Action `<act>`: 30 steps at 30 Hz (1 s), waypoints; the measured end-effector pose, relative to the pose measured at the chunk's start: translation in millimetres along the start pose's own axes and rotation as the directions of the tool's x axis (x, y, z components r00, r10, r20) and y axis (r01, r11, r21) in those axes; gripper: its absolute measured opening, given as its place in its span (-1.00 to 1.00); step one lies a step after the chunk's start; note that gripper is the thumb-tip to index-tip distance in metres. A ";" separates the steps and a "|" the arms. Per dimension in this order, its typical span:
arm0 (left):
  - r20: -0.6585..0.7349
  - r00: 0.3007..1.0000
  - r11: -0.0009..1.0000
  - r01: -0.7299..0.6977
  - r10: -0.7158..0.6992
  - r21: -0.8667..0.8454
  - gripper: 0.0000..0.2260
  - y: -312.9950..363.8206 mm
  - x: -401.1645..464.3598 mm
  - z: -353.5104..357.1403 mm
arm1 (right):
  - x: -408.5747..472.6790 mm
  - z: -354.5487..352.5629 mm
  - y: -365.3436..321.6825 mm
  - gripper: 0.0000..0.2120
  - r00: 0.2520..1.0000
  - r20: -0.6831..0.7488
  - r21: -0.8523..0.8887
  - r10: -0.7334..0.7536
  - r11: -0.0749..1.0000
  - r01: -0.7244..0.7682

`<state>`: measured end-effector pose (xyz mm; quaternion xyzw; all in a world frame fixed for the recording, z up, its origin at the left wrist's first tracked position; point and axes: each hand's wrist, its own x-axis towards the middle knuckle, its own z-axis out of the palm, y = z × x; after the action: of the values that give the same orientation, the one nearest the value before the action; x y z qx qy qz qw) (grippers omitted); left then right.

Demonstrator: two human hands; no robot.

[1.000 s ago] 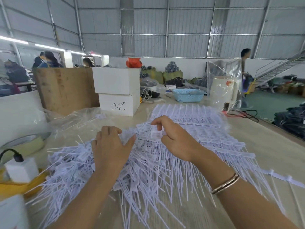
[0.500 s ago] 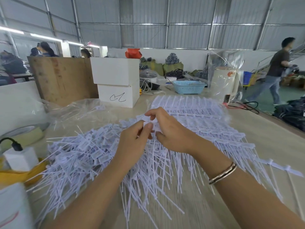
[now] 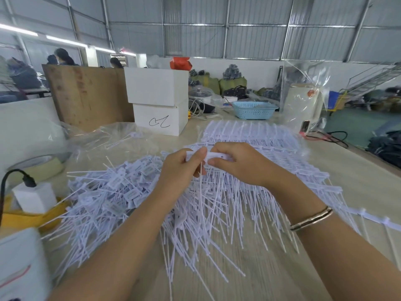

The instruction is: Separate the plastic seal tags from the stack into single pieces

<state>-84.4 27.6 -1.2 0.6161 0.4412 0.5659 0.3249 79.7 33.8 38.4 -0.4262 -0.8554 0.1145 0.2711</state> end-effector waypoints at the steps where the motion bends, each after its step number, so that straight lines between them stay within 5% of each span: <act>1: 0.005 1.000 0.999 0.011 -0.011 -0.038 -0.68 0.2 -1.1 0.1 | -0.3 1.1 0.4 -0.90 1.000 -0.023 0.013 -0.011 1.000 0.011; 9: -0.050 0.953 0.879 0.253 -0.297 -0.404 -0.70 10.3 -2.3 7.6 | 0.8 15.0 -8.0 -0.83 0.942 -0.285 -0.302 -0.176 0.949 0.086; 14: -0.243 0.941 0.929 0.143 -0.234 -0.341 -0.68 18.1 -7.4 18.8 | 1.8 14.2 -13.7 -0.83 0.910 -0.364 -0.223 -0.200 0.967 0.123; 18: -0.219 0.929 0.810 0.124 -0.297 -0.573 -0.73 21.2 -9.0 30.9 | 3.4 17.8 -16.7 -0.86 0.889 -0.426 -0.157 -0.167 0.982 0.109; 21: -0.184 0.877 0.621 0.153 -0.444 -0.768 -0.77 19.9 1.9 16.3 | 2.6 9.1 -14.1 -0.86 0.844 -0.530 0.000 -0.084 0.995 0.099; 22: -0.210 0.869 0.644 0.151 -0.449 -0.750 -0.76 16.5 6.0 7.4 | 1.4 4.5 -11.7 -0.86 0.847 -0.531 0.044 -0.034 0.997 0.068; 24: -0.330 0.895 0.886 0.132 -0.299 -0.445 -0.74 8.8 12.5 -9.8 | 0.4 -2.5 -5.8 -0.87 0.883 -0.468 0.037 0.019 0.999 -0.002; 26: -0.376 0.927 0.985 0.066 -0.001 0.159 -0.68 -1.6 15.9 -21.2 | 0.5 -5.9 -3.5 -0.88 0.923 -0.378 0.034 0.070 0.997 -0.062; 28: -0.311 0.923 0.749 0.039 0.227 0.661 -0.67 -12.7 16.8 -28.5 | 1.3 -7.2 -4.2 -0.79 0.944 -0.307 0.082 0.124 0.991 -0.103; 30: -0.232 0.936 0.463 0.088 0.265 0.882 -0.67 -22.0 16.4 -31.3 | 1.2 -7.4 -6.9 -0.65 0.957 -0.267 0.096 0.115 0.991 -0.093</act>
<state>-119.6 48.2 -9.7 0.6102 0.6845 0.3693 -0.1508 78.6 30.3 47.9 -0.4707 -0.7811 0.1046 0.3968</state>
